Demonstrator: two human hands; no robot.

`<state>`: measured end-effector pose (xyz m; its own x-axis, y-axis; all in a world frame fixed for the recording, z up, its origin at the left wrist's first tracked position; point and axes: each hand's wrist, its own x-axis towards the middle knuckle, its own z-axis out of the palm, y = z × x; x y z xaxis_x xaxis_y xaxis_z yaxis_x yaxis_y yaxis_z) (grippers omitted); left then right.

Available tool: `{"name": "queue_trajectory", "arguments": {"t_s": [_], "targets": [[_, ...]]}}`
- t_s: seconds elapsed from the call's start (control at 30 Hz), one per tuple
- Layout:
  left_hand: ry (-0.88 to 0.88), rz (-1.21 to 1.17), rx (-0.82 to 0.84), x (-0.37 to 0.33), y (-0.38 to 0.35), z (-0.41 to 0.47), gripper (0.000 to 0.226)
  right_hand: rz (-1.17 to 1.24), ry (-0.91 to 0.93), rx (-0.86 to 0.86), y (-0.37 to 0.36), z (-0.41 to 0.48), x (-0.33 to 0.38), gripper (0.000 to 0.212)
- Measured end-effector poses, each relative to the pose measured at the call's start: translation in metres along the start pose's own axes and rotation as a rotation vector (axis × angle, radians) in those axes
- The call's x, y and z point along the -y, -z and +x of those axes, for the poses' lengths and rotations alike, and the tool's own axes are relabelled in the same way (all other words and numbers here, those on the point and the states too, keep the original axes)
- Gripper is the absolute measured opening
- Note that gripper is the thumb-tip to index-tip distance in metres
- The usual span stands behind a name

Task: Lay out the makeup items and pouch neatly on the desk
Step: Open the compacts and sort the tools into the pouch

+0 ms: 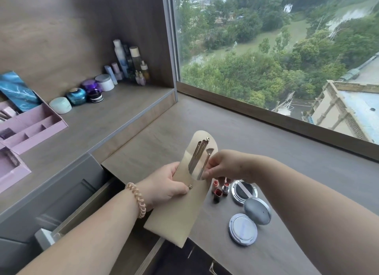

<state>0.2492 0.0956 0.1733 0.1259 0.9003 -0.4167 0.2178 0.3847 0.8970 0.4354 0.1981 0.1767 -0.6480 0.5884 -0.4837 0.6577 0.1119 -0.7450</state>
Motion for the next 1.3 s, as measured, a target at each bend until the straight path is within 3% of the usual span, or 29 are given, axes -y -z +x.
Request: {"name": "queue_trajectory", "arguments": {"t_s": [0.17,0.27,0.4,0.53,0.63,0.73,0.87,0.9,0.97,1.03,1.13,1.3], "targets": [[0.019,-0.073,0.054,0.005,-0.003,0.001,0.041,0.25,0.051,-0.212,0.015,-0.004,-0.008,0.013],[0.02,-0.172,0.064,0.008,-0.011,0.004,0.043,0.36,0.029,-0.248,0.015,-0.008,-0.012,0.016],[0.036,-0.199,0.076,0.006,-0.033,0.007,0.046,0.367,0.011,-0.351,0.001,-0.017,-0.021,0.04],[0.026,-0.152,0.119,-0.003,-0.057,0.006,0.051,0.234,0.108,-0.651,-0.012,-0.016,-0.022,0.028],[-0.013,-0.23,0.105,-0.006,-0.071,0.005,0.058,0.188,0.142,-0.681,-0.012,-0.019,-0.026,0.028],[-0.039,-0.289,0.067,-0.006,-0.079,0.002,0.061,0.321,0.159,-0.715,-0.007,-0.033,-0.033,0.023],[-0.059,-0.376,0.057,-0.006,-0.077,0.0,0.061,0.462,0.032,-1.043,-0.007,-0.041,-0.044,0.044],[-0.063,-0.398,0.065,-0.006,-0.075,0.001,0.06,0.545,-0.023,-1.021,-0.01,-0.043,-0.044,0.054],[-0.064,-0.406,0.083,-0.006,-0.073,0.002,0.058,0.798,-0.059,-0.814,-0.02,-0.044,-0.042,0.068],[-0.058,-0.373,0.104,-0.003,-0.072,0.004,0.055,0.986,0.006,-0.653,-0.036,-0.045,-0.039,0.046],[-0.047,-0.324,0.107,0.006,-0.074,0.007,0.05,0.974,0.046,-0.782,-0.055,-0.045,-0.04,0.015],[-0.02,-0.307,0.13,0.023,-0.093,0.017,0.052,1.091,-0.048,-0.844,-0.076,-0.067,-0.061,0.025]]}}
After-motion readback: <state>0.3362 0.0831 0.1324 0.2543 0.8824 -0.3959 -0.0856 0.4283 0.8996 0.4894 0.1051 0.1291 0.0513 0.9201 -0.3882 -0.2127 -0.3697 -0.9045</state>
